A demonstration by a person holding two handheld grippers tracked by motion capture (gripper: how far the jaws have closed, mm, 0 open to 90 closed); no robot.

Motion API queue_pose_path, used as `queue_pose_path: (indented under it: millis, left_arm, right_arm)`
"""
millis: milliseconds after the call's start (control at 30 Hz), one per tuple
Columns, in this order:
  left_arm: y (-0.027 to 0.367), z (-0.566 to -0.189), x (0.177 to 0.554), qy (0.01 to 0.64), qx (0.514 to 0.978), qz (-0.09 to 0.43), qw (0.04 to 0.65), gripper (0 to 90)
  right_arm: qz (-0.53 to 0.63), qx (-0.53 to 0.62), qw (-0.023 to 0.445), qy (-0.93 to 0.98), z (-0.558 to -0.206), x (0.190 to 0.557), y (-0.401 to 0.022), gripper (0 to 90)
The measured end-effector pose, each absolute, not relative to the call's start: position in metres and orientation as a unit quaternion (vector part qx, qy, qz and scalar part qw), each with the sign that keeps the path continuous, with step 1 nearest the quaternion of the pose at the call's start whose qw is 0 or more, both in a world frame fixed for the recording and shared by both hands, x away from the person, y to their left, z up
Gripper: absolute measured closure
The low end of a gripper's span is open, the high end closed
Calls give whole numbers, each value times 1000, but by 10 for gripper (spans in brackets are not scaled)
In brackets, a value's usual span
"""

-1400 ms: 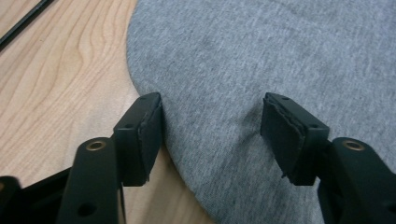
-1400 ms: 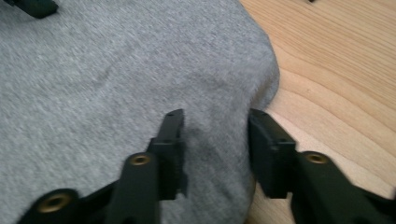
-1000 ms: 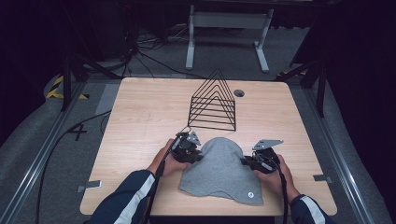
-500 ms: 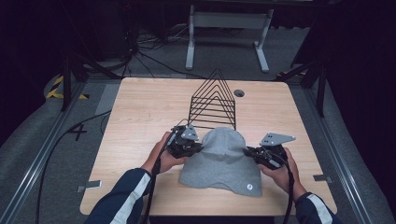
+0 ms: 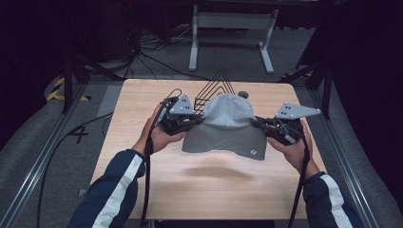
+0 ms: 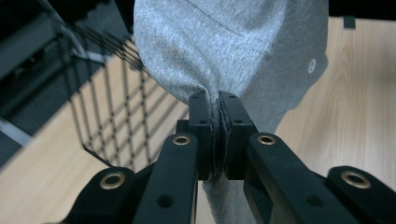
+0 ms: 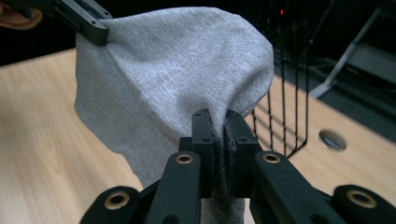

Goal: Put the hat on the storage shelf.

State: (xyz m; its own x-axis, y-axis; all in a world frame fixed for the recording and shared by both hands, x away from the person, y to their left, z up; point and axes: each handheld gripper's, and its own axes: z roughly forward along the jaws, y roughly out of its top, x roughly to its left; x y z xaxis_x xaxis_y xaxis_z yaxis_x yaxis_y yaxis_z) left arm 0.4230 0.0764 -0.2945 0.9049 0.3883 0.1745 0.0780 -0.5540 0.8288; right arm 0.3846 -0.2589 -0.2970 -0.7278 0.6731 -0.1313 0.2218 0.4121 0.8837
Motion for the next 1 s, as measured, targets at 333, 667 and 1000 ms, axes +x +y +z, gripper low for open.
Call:
queue_pose_path:
  millis: [333, 667, 1000]
  left_arm:
    - [80, -235, 441, 138, 842, 219, 474, 852]
    - [77, -201, 469, 153, 835, 255, 462, 853]
    - [75, -188, 495, 175, 824, 271, 466, 853]
  right_arm:
    - [468, 263, 287, 793, -239, 407, -249, 847]
    - [477, 263, 318, 776, -196, 439, -238, 847]
    - [465, 272, 337, 773, -179, 468, -227, 847]
